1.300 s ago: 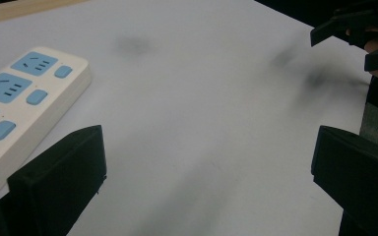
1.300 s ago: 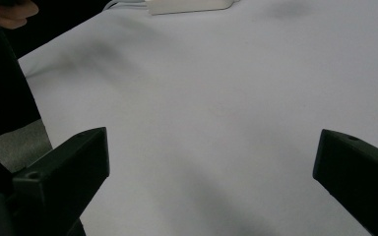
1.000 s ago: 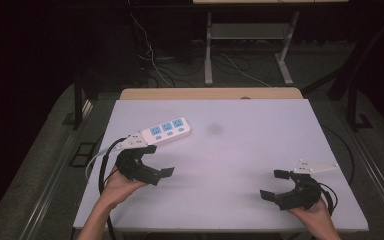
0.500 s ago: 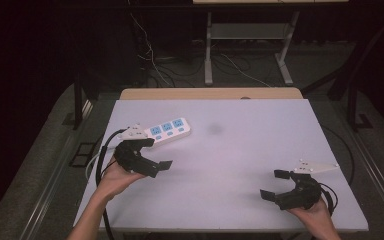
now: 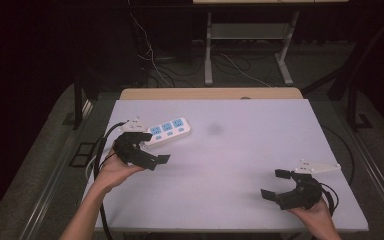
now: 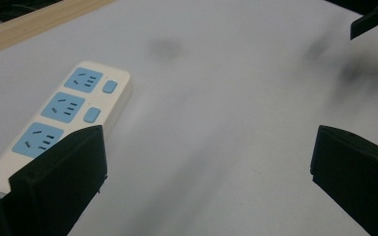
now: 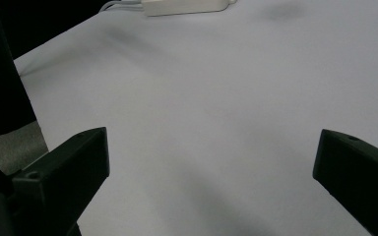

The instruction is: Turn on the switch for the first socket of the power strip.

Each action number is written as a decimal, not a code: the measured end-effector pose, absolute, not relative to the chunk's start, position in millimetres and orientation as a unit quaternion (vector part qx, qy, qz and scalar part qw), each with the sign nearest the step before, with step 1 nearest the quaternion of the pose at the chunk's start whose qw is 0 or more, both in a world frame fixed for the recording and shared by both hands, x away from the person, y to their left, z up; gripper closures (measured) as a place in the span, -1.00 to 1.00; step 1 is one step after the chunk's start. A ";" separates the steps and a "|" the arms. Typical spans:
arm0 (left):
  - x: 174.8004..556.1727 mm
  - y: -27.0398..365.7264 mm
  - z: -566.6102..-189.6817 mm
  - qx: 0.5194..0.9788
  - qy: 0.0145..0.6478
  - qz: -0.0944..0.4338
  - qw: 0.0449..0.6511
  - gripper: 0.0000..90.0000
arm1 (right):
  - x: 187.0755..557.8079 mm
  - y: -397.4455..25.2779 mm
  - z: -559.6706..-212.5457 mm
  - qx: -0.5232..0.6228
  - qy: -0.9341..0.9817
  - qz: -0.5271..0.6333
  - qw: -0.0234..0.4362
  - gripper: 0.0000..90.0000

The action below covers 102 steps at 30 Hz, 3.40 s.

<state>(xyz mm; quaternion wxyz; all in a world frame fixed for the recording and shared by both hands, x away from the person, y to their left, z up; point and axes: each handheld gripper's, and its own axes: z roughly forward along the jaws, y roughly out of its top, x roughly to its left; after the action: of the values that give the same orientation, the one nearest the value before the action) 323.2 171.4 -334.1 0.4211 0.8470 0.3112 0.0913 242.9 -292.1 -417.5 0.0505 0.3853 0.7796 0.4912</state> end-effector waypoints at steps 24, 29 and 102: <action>356.4 173.6 -309.5 0.868 0.310 0.111 0.372 -0.99 | 242.7 -293.8 -417.7 0.387 0.779 0.491 0.054 -1.00; 364.2 177.0 -308.6 0.868 0.316 0.113 0.366 -0.97 | 242.6 -294.0 -417.7 0.387 0.779 0.491 0.054 -1.00; 449.3 193.5 -382.7 0.862 0.380 0.080 0.327 0.98 | 242.8 -295.1 -418.8 0.388 0.780 0.487 0.061 -1.00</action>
<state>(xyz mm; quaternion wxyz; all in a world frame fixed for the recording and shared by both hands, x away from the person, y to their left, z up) 449.3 193.5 -382.7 0.3271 0.8617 0.3796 0.0801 242.8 -295.1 -418.8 0.0608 0.3876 0.7803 0.4870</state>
